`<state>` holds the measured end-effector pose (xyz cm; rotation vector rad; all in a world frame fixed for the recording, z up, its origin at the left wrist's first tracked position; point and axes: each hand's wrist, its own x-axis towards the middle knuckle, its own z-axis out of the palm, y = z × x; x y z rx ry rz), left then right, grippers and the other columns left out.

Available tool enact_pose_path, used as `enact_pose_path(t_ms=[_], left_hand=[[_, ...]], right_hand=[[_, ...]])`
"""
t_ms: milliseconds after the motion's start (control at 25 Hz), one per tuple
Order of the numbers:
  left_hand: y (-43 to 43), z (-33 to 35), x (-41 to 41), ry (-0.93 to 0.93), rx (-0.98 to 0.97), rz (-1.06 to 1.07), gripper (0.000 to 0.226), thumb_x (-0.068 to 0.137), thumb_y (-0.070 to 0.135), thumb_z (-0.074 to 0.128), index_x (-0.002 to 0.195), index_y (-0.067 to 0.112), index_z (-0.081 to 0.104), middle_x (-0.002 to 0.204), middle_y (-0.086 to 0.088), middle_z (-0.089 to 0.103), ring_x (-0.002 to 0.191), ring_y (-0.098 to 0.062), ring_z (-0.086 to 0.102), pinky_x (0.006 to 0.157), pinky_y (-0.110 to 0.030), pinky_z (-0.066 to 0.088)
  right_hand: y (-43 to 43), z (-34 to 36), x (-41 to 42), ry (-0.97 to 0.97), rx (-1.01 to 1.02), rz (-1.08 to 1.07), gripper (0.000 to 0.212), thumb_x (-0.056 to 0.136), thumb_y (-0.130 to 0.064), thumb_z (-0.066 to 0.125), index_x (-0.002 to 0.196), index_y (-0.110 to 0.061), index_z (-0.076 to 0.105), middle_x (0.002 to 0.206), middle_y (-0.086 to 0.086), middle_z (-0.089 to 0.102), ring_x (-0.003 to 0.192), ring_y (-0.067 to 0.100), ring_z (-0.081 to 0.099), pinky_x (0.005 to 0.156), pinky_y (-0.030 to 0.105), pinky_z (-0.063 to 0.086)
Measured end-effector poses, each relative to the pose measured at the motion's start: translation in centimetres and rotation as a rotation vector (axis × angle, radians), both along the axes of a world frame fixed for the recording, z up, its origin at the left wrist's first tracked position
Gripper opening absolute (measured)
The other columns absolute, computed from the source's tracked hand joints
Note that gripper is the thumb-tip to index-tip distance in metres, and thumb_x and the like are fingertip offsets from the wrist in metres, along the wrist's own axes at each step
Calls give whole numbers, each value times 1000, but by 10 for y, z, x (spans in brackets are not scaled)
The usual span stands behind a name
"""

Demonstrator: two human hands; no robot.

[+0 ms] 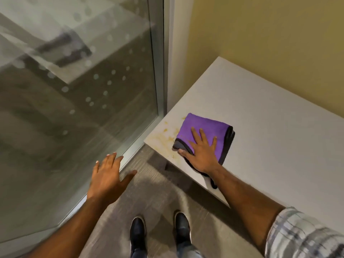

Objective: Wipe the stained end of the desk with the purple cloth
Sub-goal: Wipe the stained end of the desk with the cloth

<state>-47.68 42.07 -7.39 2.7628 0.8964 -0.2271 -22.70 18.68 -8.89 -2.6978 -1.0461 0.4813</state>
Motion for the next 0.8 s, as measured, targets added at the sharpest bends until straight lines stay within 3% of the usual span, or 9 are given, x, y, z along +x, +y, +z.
enact_pose_path(t_ms=[120, 280, 360, 480, 600, 680, 800], left_hand=[[13, 4, -7, -29, -26, -37, 90, 81, 84, 22, 137, 19, 47, 148, -10, 48, 140, -28, 39, 116, -57, 24], [30, 0, -20, -73, -15, -43, 83, 82, 82, 27, 124, 17, 58, 129, -8, 63, 130, -31, 52, 109, -60, 36], [38, -10, -25, -65, -35, -53, 83, 82, 82, 26, 124, 18, 58, 129, -7, 63, 132, -31, 49, 111, -60, 33], [46, -20, -31, -21, -71, -61, 88, 81, 83, 19, 130, 19, 55, 139, -5, 57, 141, -27, 39, 117, -55, 22], [46, -17, -33, 6, -157, -55, 99, 76, 86, 9, 139, 20, 47, 151, -3, 46, 148, -22, 25, 122, -50, 12], [52, -14, -34, 14, -200, -83, 103, 72, 88, 4, 142, 23, 43, 155, 0, 40, 149, -19, 20, 123, -49, 9], [69, -14, -34, 53, -171, -173, 100, 73, 89, 5, 145, 28, 38, 157, 3, 36, 150, -17, 18, 123, -46, 9]], right_hand=[[-48, 5, -14, 31, 28, 63, 72, 85, -84, 16, 148, -55, -3, 164, -17, -1, 154, 16, -5, 118, 57, -15], [-39, 14, 7, 78, 6, -326, 89, 82, -82, 16, 156, -34, 2, 166, -1, 11, 153, 17, -1, 119, 55, -12], [8, 15, 19, 101, 21, -405, 89, 83, -77, 19, 157, -30, 2, 167, 5, 8, 154, 21, -3, 116, 57, -14], [53, 10, 12, 110, 53, -234, 88, 85, -79, 21, 157, -32, 0, 167, 0, 7, 153, 19, -5, 112, 50, -22], [26, 10, -5, 158, 150, -120, 77, 80, -87, 15, 149, -52, 6, 165, -8, 15, 151, 9, -2, 116, 44, -18], [5, 14, 1, 178, 167, -237, 62, 83, -84, 17, 140, -61, 9, 165, -4, 19, 147, 3, 0, 120, 42, -13], [27, 12, 32, 100, 49, -407, 77, 86, -74, 20, 154, -39, 9, 166, 4, 14, 153, 17, 1, 120, 53, -10]])
